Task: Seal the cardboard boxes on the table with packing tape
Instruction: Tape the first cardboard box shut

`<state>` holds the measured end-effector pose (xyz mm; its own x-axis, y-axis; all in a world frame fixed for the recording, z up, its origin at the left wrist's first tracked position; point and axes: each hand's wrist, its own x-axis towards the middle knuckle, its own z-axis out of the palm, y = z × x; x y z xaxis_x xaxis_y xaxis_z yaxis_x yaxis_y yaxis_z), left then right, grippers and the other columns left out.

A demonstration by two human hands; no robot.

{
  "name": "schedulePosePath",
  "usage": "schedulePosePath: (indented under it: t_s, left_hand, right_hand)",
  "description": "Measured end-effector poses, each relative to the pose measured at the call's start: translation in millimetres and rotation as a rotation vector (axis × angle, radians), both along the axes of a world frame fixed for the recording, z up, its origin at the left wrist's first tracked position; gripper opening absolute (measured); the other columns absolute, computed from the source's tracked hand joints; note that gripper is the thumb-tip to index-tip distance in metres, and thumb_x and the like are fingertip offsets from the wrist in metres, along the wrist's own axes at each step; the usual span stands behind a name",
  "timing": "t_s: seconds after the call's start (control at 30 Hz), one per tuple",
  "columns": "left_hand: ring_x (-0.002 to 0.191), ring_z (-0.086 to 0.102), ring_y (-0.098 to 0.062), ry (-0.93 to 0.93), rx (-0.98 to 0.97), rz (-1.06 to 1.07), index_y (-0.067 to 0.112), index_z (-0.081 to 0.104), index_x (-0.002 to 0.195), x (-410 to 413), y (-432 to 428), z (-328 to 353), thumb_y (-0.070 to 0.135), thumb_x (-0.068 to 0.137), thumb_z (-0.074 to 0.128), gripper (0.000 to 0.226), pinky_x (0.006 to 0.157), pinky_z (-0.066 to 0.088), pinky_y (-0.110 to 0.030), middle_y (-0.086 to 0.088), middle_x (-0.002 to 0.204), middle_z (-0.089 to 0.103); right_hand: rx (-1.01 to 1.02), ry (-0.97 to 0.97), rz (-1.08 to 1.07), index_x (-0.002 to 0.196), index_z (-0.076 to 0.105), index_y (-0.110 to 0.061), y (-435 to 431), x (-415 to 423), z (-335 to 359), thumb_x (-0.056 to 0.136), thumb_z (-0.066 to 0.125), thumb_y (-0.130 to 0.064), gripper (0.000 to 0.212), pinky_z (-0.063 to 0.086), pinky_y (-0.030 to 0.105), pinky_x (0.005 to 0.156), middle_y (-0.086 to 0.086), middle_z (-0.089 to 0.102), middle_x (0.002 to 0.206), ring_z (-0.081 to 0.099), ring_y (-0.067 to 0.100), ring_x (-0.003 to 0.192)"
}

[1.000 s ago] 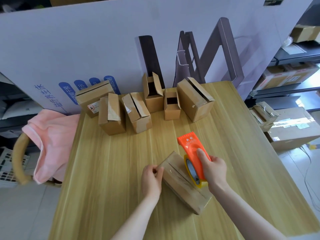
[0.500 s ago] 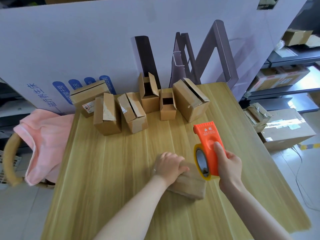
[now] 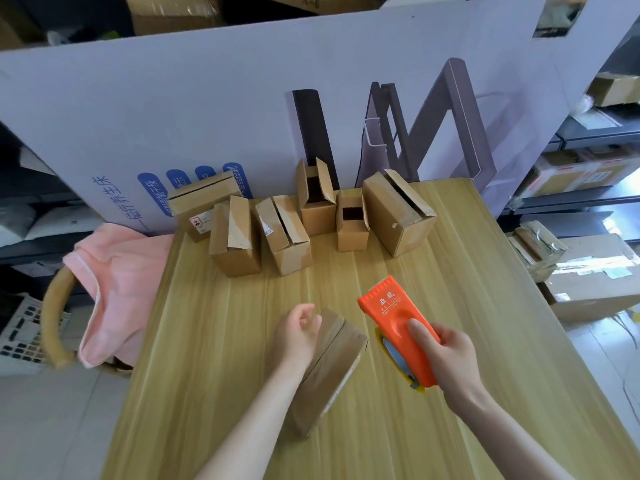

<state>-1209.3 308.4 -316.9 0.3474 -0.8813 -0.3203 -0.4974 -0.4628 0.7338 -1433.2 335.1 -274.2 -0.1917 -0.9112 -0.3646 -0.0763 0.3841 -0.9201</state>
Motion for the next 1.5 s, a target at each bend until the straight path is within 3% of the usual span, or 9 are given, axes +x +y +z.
schedulePosePath:
  t_s: [0.07,0.13,0.33,0.5,0.63,0.77,0.93,1.17,1.5]
  left_hand:
    - [0.096,0.062,-0.006,0.300,-0.098,0.006,0.023,0.066,0.110,-3.1,-12.1,34.7,0.030,0.095,0.054,0.020,0.076,0.048,-0.017,0.006,0.107,0.068]
    - [0.092,0.065,-0.010,0.426,-0.096,-0.061,0.020,0.067,0.107,-5.2,-20.5,65.5,0.036,0.097,0.049,0.025,0.075,0.051,-0.020,0.005,0.099,0.070]
    - [0.094,0.067,-0.016,0.523,0.050,-0.289,0.018,0.069,0.107,-5.2,-23.2,100.5,0.043,0.098,0.045,0.036,0.083,0.053,-0.029,-0.003,0.099,0.073]
    - [0.091,0.065,-0.015,0.525,0.006,-0.236,0.015,0.069,0.108,-4.3,-23.8,100.1,0.030,0.094,0.059,0.023,0.077,0.052,-0.027,-0.004,0.095,0.072]
    - [0.083,0.065,-0.010,0.444,0.010,-0.209,0.017,0.071,0.095,-4.5,-29.8,99.3,0.031,0.088,0.067,0.017,0.068,0.048,-0.023,0.001,0.086,0.072]
    - [0.077,0.066,-0.009,0.322,-0.030,-0.184,0.018,0.068,0.082,-6.4,-38.1,94.9,0.026,0.087,0.069,0.009,0.064,0.049,-0.021,0.002,0.079,0.071]
    - [0.080,0.065,-0.015,0.165,-0.028,-0.176,0.021,0.065,0.068,-6.6,-55.0,85.4,0.018,0.089,0.066,0.021,0.078,0.055,-0.034,0.002,0.075,0.068]
    - [0.078,0.063,-0.008,0.074,-0.001,-0.183,0.025,0.064,0.065,-18.4,-73.9,63.5,0.016,0.089,0.066,0.026,0.074,0.054,-0.031,0.006,0.076,0.066]
    - [0.079,0.058,-0.009,-0.040,0.042,-0.001,0.025,0.067,0.068,33.8,-90.7,36.5,0.015,0.089,0.065,0.024,0.075,0.042,-0.027,0.009,0.079,0.066]
  right_hand:
    - [-0.046,0.029,0.039,0.073,0.071,-0.008,-2.3,1.3,6.2,0.086,0.070,-0.029,0.025,0.051,0.038,0.036,0.025,0.064,0.060,0.061,0.033,0.044]
    - [-0.089,0.053,0.074,0.071,0.072,-0.013,-4.2,3.2,12.9,0.086,0.071,-0.026,0.020,0.051,0.041,0.035,0.018,0.065,0.056,0.061,0.031,0.043]
    - [-0.145,0.094,0.129,0.072,0.073,-0.016,-6.3,10.4,26.0,0.086,0.071,-0.023,0.016,0.051,0.051,0.035,0.012,0.064,0.053,0.061,0.028,0.042]
    - [-0.159,0.141,0.158,0.074,0.073,-0.015,-4.9,12.3,30.0,0.086,0.072,-0.022,0.014,0.049,0.055,0.036,0.009,0.063,0.052,0.059,0.025,0.042]
    - [-0.176,0.204,0.180,0.074,0.073,-0.016,-5.2,14.1,31.2,0.085,0.072,-0.024,0.014,0.052,0.055,0.044,0.013,0.066,0.059,0.062,0.030,0.050]
    - [-0.167,0.237,0.185,0.073,0.073,-0.018,-6.8,18.0,31.1,0.085,0.072,-0.025,0.014,0.054,0.053,0.048,0.005,0.065,0.055,0.061,0.023,0.049]
    - [-0.141,0.336,0.225,0.073,0.072,-0.021,-11.0,25.6,34.3,0.078,0.072,-0.040,0.019,0.055,0.051,0.049,0.002,0.068,0.060,0.065,0.025,0.052]
    - [-0.102,0.467,0.234,0.071,0.070,-0.015,-19.3,22.0,38.8,0.077,0.069,-0.046,0.032,0.055,0.049,0.047,0.004,0.068,0.060,0.065,0.023,0.049]
    - [0.056,0.547,0.212,0.068,0.071,-0.025,6.6,-33.4,15.9,0.075,0.073,-0.045,0.021,0.057,0.046,0.047,-0.004,0.067,0.056,0.065,0.017,0.046]
